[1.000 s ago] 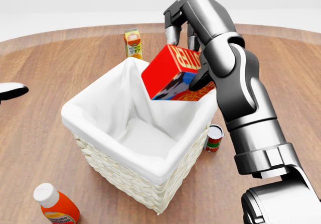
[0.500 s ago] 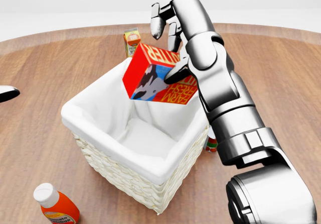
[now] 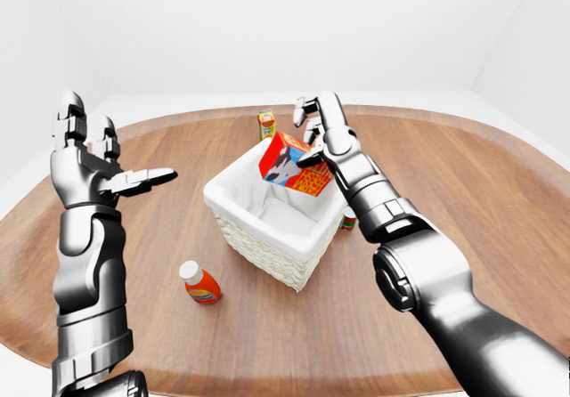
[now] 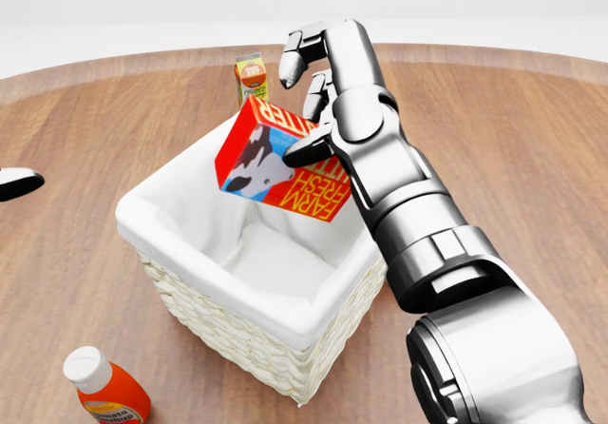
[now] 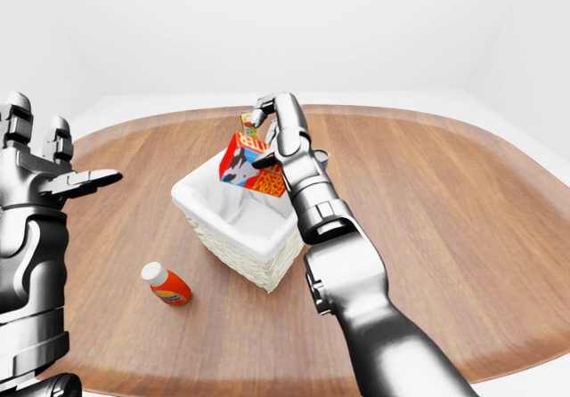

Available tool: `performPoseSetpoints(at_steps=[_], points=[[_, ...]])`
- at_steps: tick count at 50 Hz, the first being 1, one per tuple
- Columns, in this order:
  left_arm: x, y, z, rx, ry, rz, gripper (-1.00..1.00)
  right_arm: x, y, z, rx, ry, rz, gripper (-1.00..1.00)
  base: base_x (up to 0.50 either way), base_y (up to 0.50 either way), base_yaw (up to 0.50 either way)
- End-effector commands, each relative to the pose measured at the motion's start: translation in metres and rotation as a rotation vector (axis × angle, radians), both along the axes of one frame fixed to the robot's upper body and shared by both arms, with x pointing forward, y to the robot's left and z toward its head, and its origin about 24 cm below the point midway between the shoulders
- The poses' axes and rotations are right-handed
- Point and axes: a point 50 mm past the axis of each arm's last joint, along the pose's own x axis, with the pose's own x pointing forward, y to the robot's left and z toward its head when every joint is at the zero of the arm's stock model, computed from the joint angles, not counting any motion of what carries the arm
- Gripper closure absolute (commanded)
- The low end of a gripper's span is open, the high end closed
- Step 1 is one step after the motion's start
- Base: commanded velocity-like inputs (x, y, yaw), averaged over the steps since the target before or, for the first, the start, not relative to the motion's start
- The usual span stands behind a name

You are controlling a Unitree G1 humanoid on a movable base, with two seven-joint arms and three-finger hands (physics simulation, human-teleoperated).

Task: Pick up the butter and put it in the basket.

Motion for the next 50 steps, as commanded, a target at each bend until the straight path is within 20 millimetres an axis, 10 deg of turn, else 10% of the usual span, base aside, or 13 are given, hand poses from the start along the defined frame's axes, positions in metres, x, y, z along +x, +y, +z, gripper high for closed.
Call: performPoseSetpoints(at_steps=[1,50], points=[[0.004,0.002,-0.008,-0.006,0.038,0.002,-1.0,-0.001,0.009,0.004,0.023,-0.012,-0.012,1.0,0.0,0.0,0.0],[0.007,0.011,-0.022,-0.028,0.101,0.023,-1.0,-0.01,0.026,-0.025,-0.13,-0.028,-0.109,1.0,0.0,0.0,0.0]])
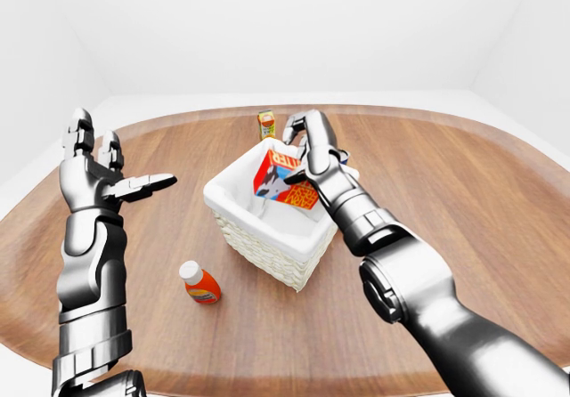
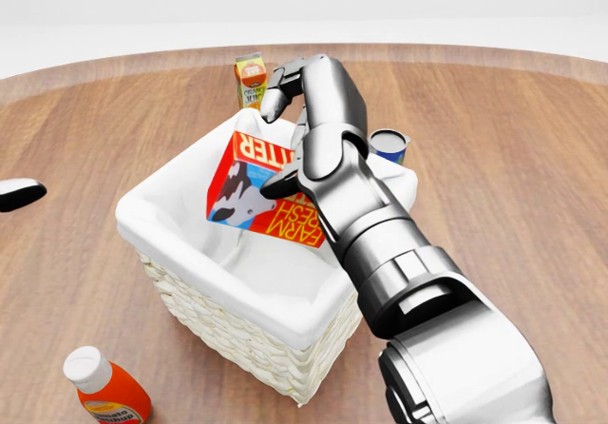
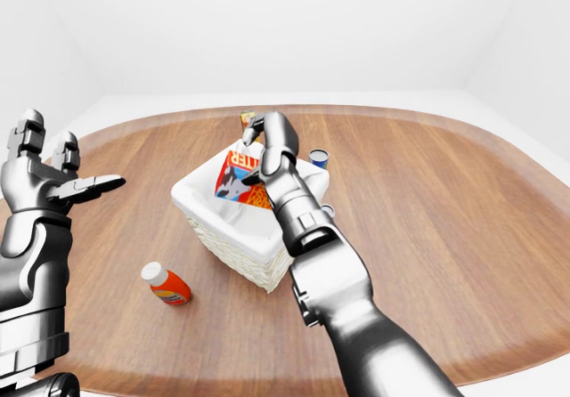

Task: Pick up the butter and put it in the basket.

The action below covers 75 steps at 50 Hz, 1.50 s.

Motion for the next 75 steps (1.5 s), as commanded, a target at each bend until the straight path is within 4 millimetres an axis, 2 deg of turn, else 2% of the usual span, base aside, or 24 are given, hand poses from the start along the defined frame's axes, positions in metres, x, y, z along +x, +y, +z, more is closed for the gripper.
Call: performPoseSetpoints(at_steps=[1,29,40,42,43,44,45,47,48,75], points=[[0.0,0.002,-0.003,-0.003,0.012,0.003,-1.0,-0.001,0.003,0.005,-0.035,-0.038,-0.013,1.0,0.0,0.0,0.0],[-0.002,0.003,-0.003,-0.01,0.006,0.01,-1.0,-0.005,0.006,-0.011,-0.105,-0.039,-0.06,1.0,0.0,0.0,0.0],[-0.003,0.003,-0.001,-0.012,-0.004,0.014,-1.0,-0.005,0.006,-0.009,-0.103,-0.053,-0.078,0.99,0.0,0.0,0.0],[-0.003,0.004,-0.001,-0.012,0.0,0.013,-1.0,-0.005,0.006,-0.009,-0.1,-0.054,-0.077,0.59,0.0,0.0,0.0],[-0.003,0.004,-0.002,-0.013,0.002,0.013,-1.0,-0.005,0.006,-0.007,-0.099,-0.055,-0.074,0.0,0.0,0.0,0.0],[-0.003,0.004,-0.002,-0.013,0.002,0.013,-1.0,-0.005,0.006,-0.007,-0.099,-0.056,-0.074,0.0,0.0,0.0,0.0],[-0.002,0.004,-0.002,-0.013,0.007,0.012,-1.0,-0.005,0.006,-0.006,-0.096,-0.057,-0.075,-0.62,0.0,0.0,0.0],[-0.001,0.004,-0.003,-0.013,0.012,0.011,-1.0,-0.005,0.006,-0.005,-0.094,-0.06,-0.074,-0.95,0.0,0.0,0.0],[-0.001,0.005,-0.004,-0.014,0.014,0.011,-1.0,-0.005,0.006,-0.005,-0.094,-0.062,-0.073,-1.0,0.0,0.0,0.0],[0.0,0.004,-0.01,-0.017,0.036,0.005,-1.0,-0.004,0.006,0.0,-0.063,-0.069,-0.046,-1.0,0.0,0.0,0.0]])
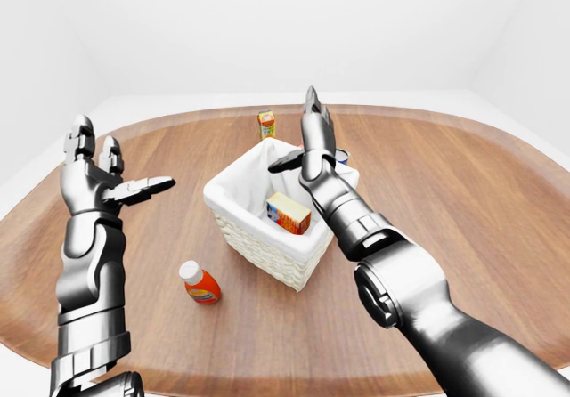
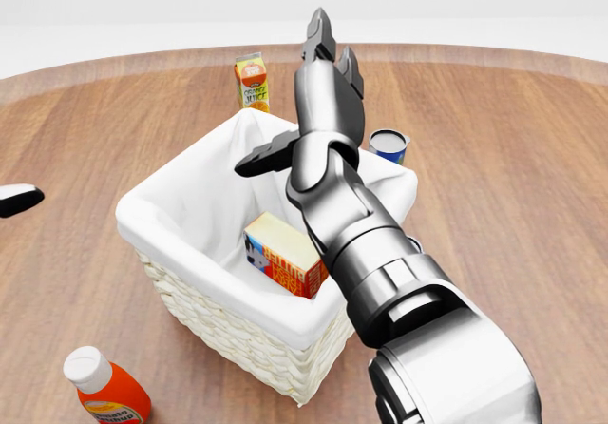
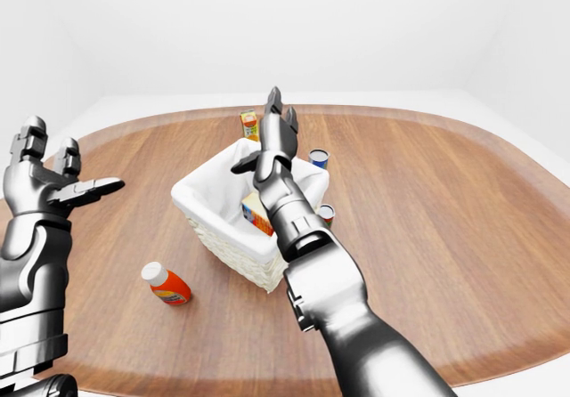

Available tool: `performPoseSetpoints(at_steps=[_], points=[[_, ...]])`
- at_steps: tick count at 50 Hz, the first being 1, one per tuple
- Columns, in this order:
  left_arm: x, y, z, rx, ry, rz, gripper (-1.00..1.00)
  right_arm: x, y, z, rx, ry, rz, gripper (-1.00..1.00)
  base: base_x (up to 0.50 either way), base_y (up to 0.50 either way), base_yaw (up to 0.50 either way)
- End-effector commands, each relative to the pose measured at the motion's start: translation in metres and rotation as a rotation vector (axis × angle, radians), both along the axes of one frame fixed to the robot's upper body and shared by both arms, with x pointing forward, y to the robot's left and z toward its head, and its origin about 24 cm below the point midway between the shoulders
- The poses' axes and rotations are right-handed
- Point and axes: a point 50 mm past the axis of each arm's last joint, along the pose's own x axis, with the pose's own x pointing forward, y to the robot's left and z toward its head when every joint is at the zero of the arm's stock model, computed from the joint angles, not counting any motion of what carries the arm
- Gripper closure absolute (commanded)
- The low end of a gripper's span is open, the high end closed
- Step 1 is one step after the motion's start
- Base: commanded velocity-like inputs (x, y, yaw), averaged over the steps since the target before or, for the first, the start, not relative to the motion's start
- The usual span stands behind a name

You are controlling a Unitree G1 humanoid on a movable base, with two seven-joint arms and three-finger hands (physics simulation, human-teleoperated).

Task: Pick up the butter and put it in the basket.

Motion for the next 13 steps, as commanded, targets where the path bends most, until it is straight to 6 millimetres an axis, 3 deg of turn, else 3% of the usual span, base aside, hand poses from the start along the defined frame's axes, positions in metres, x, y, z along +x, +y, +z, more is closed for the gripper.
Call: performPoseSetpoints(at_steps=[1,8,13], points=[[-0.001,-0.001,-0.002,-0.001,0.005,-0.004,-1.0,0.002,-0.004,0.007,0.036,-0.008,0.017,-1.0,0.0,0.0,0.0],[-0.002,-0.005,-0.003,0.004,-0.001,-0.012,-1.0,-0.001,-0.012,0.016,0.101,-0.062,0.067,-1.0,0.0,0.0,0.0],[-0.005,-0.01,-0.003,0.009,-0.01,-0.02,-1.0,-0.005,-0.02,0.011,0.135,-0.07,0.09,-1.0,0.0,0.0,0.0]])
